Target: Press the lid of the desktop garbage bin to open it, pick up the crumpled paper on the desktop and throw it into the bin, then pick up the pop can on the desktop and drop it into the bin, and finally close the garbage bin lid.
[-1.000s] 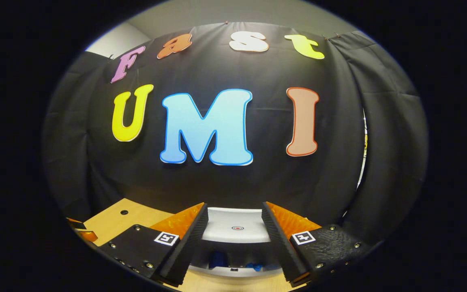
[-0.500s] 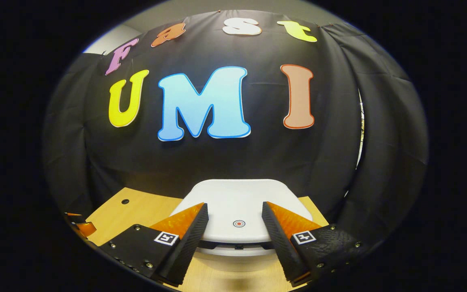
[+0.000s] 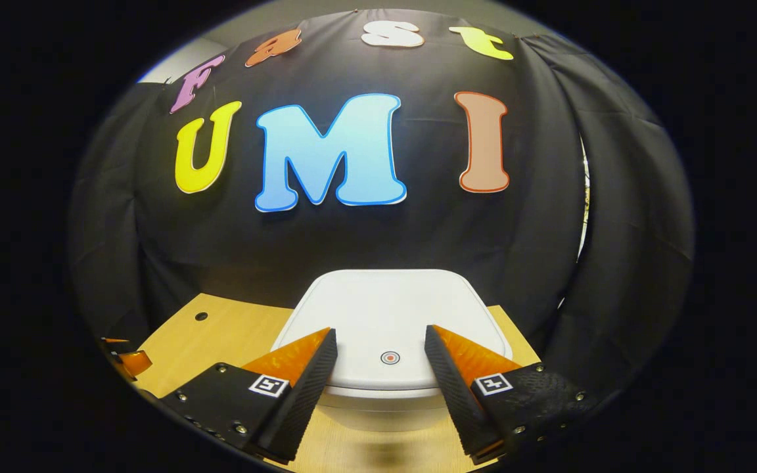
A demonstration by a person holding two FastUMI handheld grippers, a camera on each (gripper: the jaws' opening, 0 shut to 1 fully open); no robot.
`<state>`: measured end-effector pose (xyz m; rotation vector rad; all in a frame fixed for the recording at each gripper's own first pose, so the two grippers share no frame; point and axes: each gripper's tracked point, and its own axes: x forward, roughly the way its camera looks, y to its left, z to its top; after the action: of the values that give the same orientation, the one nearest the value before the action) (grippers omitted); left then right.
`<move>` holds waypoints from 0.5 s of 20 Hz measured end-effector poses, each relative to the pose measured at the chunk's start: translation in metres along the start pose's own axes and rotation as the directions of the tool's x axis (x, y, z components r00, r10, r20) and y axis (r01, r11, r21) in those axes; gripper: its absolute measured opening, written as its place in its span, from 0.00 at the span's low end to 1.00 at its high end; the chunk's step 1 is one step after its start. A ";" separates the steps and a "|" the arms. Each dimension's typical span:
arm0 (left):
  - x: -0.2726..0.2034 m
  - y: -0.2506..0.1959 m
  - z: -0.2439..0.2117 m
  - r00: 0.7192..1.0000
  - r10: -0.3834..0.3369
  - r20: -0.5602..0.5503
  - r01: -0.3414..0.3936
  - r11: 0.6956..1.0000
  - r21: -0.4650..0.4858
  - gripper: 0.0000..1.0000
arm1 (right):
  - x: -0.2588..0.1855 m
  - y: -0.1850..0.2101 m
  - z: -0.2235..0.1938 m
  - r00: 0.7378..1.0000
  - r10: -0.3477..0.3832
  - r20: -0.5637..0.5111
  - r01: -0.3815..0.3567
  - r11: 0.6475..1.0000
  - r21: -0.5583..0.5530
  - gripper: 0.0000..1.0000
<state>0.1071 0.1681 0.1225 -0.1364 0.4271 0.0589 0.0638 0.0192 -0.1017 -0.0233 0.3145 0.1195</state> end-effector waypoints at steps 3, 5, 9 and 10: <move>0.003 -0.006 -0.002 1.000 -0.010 -0.006 0.010 1.000 -0.005 0.96 | 0.000 0.002 -0.001 0.999 0.003 0.044 -0.002 1.000 -0.018 0.88; 0.006 -0.011 -0.003 1.000 -0.017 -0.008 0.017 1.000 0.002 0.92 | 0.001 0.001 -0.002 0.996 0.004 0.084 -0.003 1.000 -0.015 0.88; 0.006 -0.017 -0.004 1.000 -0.028 -0.013 0.028 1.000 0.011 0.97 | 0.003 0.000 -0.007 0.990 0.008 0.139 -0.010 1.000 0.008 0.89; 0.005 -0.017 -0.004 1.000 -0.028 -0.012 0.028 1.000 0.011 1.00 | 0.002 0.000 -0.007 0.989 0.011 0.147 -0.013 1.000 0.016 0.89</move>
<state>0.1121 0.1507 0.1190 -0.1322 0.4374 0.0279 0.0635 0.0189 -0.1091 0.0039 0.1687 0.1297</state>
